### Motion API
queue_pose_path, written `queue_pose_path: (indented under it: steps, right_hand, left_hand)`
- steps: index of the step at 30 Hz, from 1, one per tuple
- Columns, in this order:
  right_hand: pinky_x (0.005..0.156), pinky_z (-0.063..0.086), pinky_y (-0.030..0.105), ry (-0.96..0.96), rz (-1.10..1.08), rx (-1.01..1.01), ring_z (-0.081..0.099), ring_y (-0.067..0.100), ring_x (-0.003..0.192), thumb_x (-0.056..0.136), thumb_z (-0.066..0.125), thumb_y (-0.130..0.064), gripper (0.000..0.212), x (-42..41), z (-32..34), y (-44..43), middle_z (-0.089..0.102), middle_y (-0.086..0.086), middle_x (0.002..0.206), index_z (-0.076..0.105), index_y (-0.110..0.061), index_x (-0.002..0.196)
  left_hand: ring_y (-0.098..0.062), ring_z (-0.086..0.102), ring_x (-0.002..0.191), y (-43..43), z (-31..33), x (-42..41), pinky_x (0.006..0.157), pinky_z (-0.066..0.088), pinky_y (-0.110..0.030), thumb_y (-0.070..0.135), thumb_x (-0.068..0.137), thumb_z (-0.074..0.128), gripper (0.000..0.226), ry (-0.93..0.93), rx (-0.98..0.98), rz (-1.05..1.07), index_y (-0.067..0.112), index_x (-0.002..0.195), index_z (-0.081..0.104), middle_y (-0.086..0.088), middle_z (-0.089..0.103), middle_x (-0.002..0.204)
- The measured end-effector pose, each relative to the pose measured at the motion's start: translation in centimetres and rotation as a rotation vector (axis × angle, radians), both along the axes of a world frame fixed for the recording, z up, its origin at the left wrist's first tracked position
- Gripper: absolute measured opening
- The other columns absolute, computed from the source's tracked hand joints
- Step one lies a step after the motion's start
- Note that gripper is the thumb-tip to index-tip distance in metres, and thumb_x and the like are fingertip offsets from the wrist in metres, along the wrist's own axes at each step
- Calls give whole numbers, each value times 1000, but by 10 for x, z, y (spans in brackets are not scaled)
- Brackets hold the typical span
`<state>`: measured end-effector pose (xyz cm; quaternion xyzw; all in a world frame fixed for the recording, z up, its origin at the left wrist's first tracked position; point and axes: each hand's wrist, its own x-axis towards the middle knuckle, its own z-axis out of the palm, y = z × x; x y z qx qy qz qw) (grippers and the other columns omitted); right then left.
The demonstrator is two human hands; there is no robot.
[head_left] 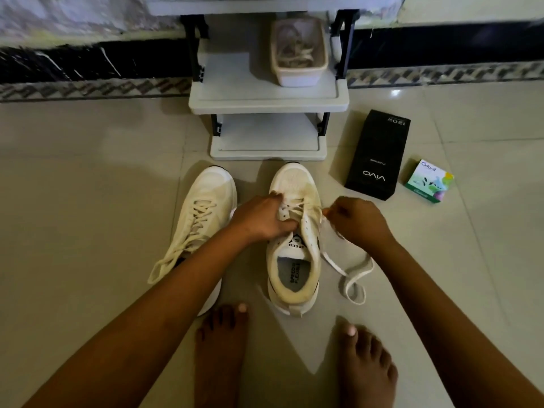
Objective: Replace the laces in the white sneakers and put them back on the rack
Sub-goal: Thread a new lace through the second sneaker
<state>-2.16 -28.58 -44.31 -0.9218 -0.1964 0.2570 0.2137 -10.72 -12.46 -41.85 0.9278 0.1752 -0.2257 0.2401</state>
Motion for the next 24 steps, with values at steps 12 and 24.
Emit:
queue_pose_path:
  steps: [12, 24]
  right_hand:
    - [67, 46, 25, 404, -191, 427, 53, 12, 68, 97, 47, -20, 12, 3, 27, 16, 55, 0, 75, 53, -14, 89]
    - [86, 54, 29, 895, -415, 1242, 65, 17, 87, 96, 42, -12, 26, 14, 94, 42, 61, 5, 93, 55, -3, 117]
  left_hand:
    - [-25, 47, 124, 1, 0, -2, 92, 40, -31, 46, 89, 55, 67, -24, -31, -4, 15, 144, 31, -7, 46, 141]
    - [-13, 54, 116, -6, 38, 14, 97, 44, -29, 24, 81, 72, 45, -312, -596, 70, 15, 124, 58, 1, 61, 123]
